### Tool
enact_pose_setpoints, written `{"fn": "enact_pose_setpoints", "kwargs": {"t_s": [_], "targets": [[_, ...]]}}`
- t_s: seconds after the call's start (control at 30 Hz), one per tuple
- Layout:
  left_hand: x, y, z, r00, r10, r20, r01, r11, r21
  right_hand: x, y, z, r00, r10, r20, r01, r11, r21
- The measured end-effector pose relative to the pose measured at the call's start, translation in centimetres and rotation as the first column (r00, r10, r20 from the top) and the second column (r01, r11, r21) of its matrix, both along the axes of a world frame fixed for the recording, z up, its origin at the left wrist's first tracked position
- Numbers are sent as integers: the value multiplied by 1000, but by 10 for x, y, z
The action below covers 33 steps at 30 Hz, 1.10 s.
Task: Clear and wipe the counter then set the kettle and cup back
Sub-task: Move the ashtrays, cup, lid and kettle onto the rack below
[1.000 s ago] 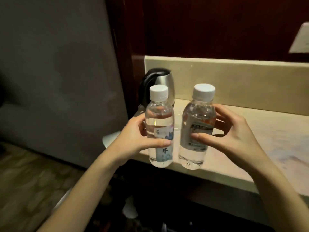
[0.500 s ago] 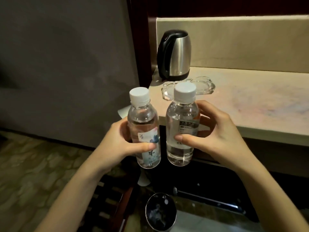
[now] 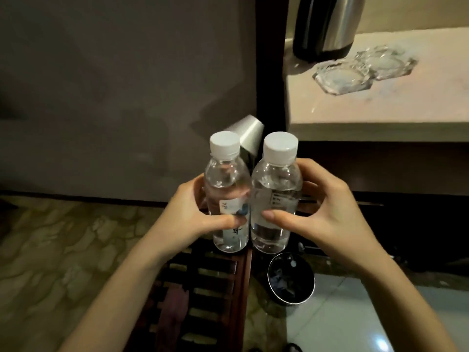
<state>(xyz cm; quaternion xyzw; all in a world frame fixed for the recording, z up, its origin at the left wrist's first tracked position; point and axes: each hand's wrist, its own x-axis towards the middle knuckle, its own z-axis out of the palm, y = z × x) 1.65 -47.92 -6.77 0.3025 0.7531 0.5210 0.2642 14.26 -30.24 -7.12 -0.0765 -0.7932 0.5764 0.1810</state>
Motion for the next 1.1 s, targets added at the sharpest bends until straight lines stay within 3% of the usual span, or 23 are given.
{"fn": "enact_pose_setpoints", "kwargs": {"t_s": [0.17,0.33,0.57,0.73,0.9,1.1], "targets": [[-24,-29,-69,991,118,68,-111,989,-97,-34,-29,-69,993,-5,117,17,995,-96],[-54,-50,-177,964,215,157,-160,940,-302,-66,-56,-185,947,-54,316,119,975,-190],[-78,-69,-358,911,327,251,-171,854,-491,-106,-90,-366,760,-54,647,232,953,-193],[-95,-81,-464,864,430,263,-205,776,-596,-141,-108,-459,634,-5,774,151,981,-118],[-109,-84,-523,873,453,180,-211,685,-698,-170,-120,-525,571,-17,821,98,994,-48],[-117,-68,-551,918,387,86,-189,616,-765,-184,-119,-552,490,-51,870,88,996,10]]}}
